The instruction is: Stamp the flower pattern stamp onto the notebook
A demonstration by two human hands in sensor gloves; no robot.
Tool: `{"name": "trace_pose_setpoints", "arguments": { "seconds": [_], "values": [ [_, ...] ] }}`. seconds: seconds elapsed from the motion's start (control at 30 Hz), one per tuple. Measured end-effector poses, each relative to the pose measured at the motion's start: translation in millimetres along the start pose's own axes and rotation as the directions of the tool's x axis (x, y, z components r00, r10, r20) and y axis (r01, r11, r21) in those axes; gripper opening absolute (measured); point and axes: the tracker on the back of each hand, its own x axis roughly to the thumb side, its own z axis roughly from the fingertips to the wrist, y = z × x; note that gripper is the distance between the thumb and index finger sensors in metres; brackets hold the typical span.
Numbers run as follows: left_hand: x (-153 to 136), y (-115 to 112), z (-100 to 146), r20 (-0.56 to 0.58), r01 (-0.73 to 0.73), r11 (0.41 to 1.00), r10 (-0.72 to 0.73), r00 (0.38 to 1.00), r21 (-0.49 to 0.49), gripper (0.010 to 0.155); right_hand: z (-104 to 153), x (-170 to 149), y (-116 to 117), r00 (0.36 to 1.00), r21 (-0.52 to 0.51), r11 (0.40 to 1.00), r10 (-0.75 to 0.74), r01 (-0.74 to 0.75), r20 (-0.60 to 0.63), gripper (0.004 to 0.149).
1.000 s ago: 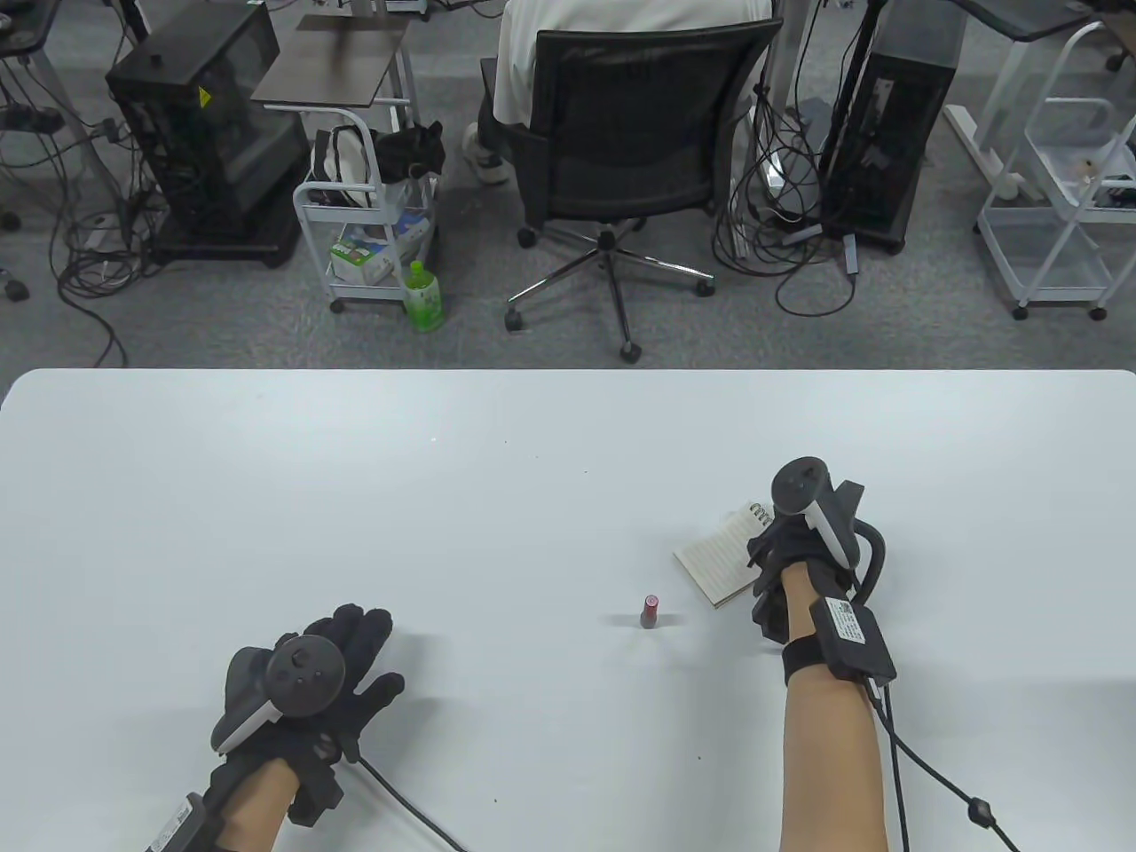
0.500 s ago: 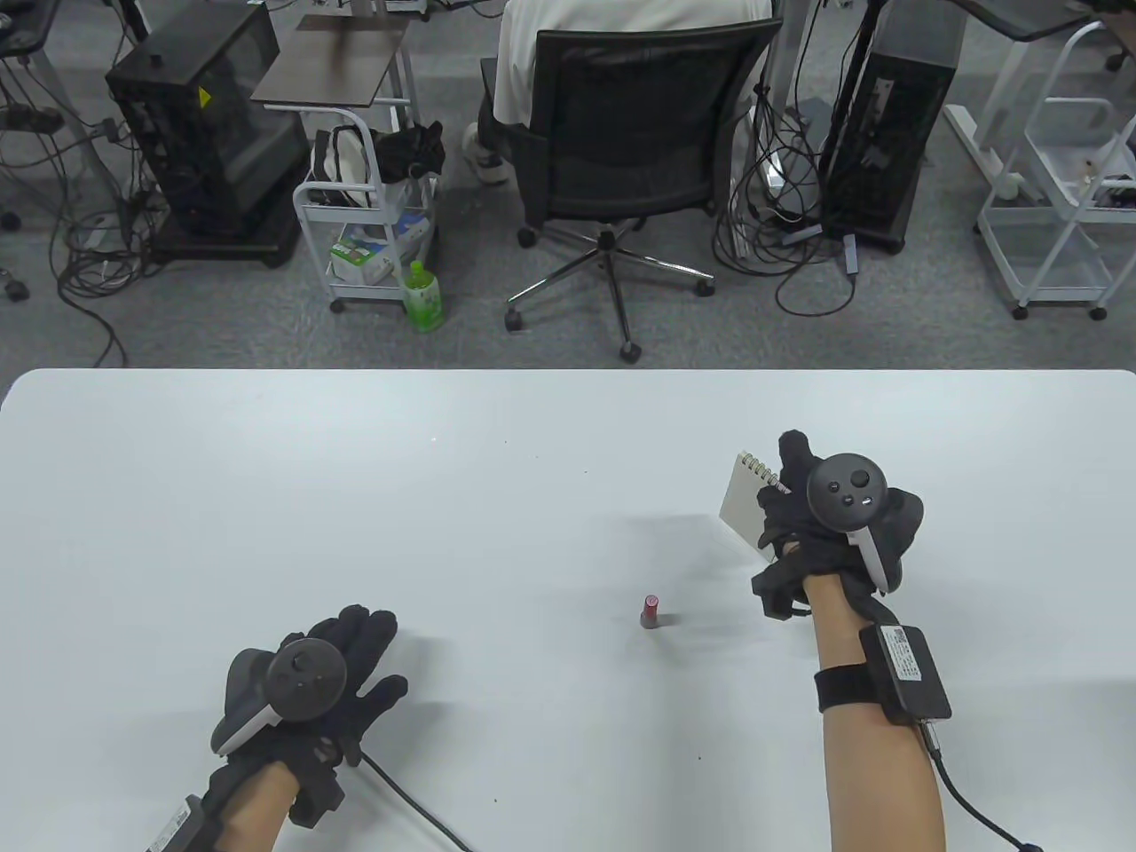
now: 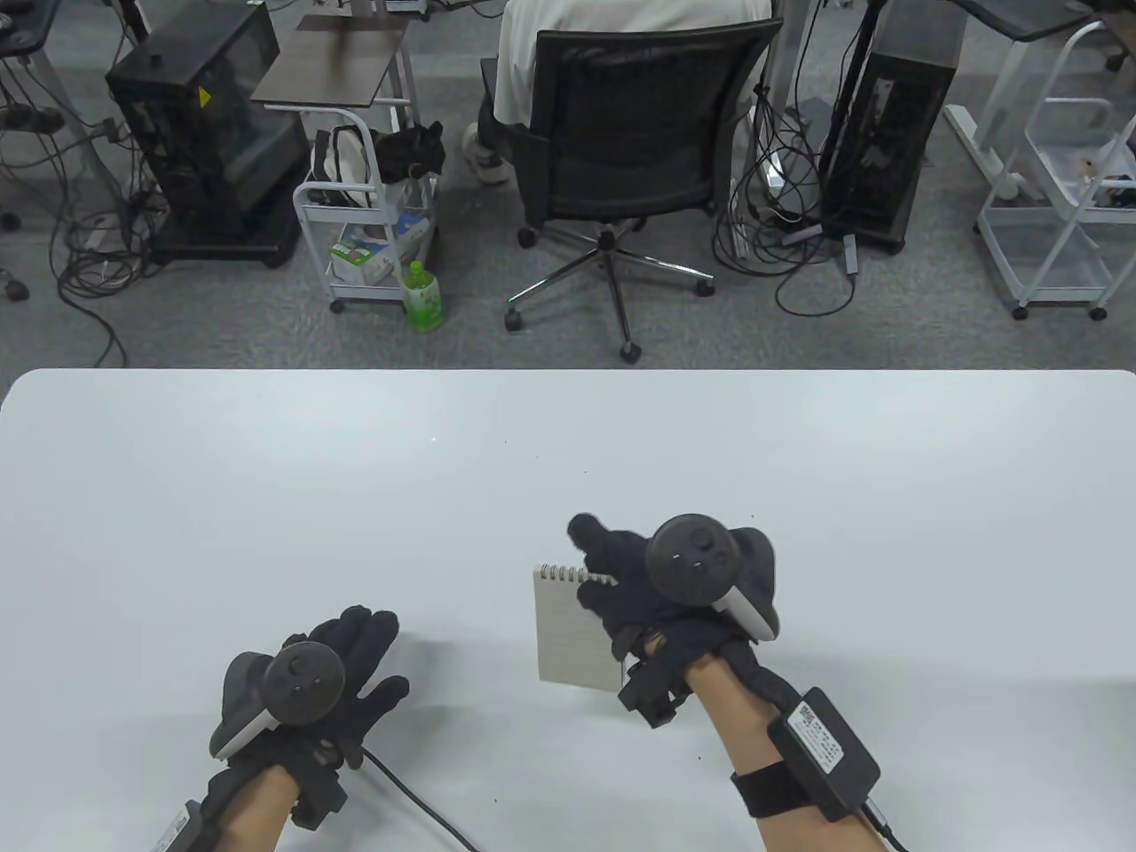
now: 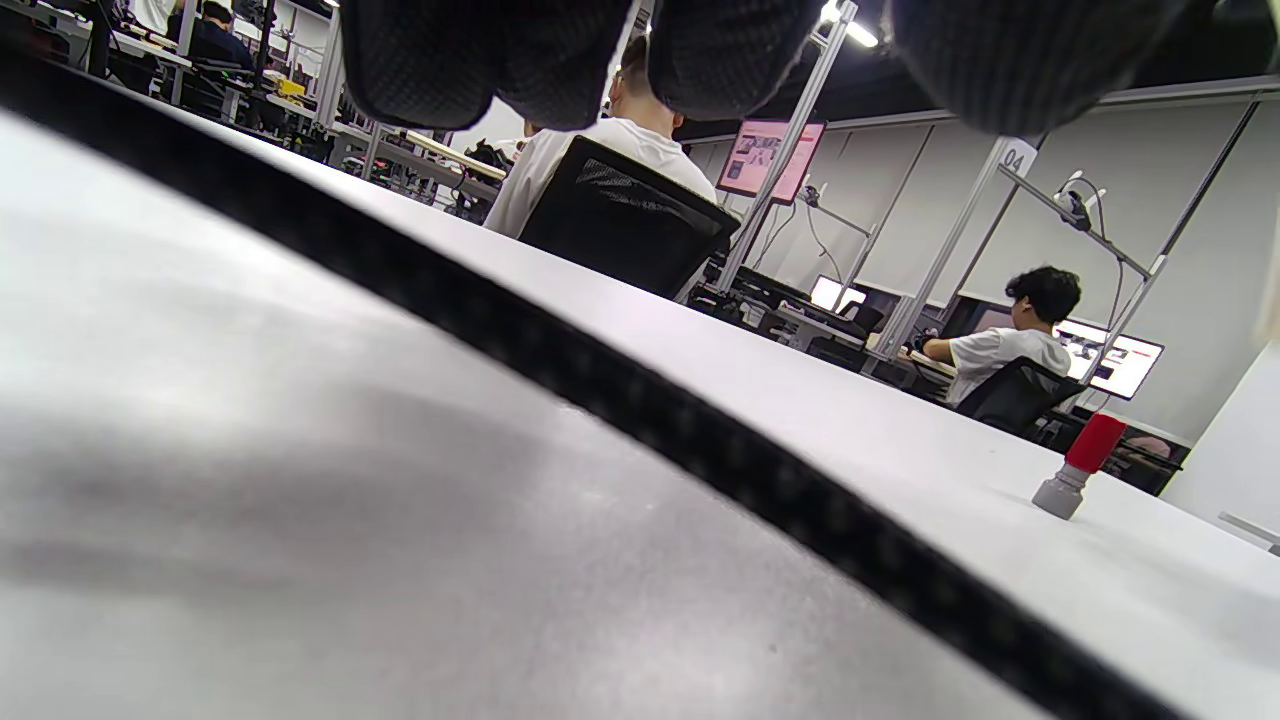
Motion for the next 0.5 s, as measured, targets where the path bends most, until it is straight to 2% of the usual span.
{"name": "trace_pose_setpoints", "arguments": {
  "seconds": [0.1, 0.13, 0.23, 0.3, 0.4, 0.5],
  "values": [
    [2, -1, -1, 0.013, 0.007, 1.0, -0.007, 1.0, -0.002, 0.077, -4, -9, 42, 0.997, 0.11, 0.992, -0.065, 0.068, -0.033, 0.065],
    [3, -1, -1, 0.016, 0.009, 1.0, -0.009, 1.0, -0.004, 0.077, -6, -14, 57, 0.993, 0.184, 0.976, -0.104, 0.114, -0.063, 0.065],
    [2, -1, -1, 0.02, 0.013, 1.0, -0.013, 1.0, -0.012, 0.077, -11, -28, 87, 0.982, 0.245, 0.955, -0.138, 0.166, -0.126, 0.065],
    [1, -1, -1, 0.019, 0.007, 1.0, -0.007, 1.0, -0.014, 0.077, -13, -34, 100, 0.986, 0.233, 0.967, -0.064, 0.099, -0.153, 0.065],
    [-1, -1, -2, 0.02, 0.001, 1.0, 0.0, 1.0, -0.022, 0.077, -16, -37, 110, 0.978, 0.145, 0.989, 0.016, 0.014, -0.209, 0.065],
    [0, -1, -2, 0.026, 0.006, 1.0, -0.005, 1.0, -0.024, 0.077, -19, -34, 117, 0.962, 0.105, 0.98, 0.188, -0.17, -0.196, 0.065]
  ]
}}
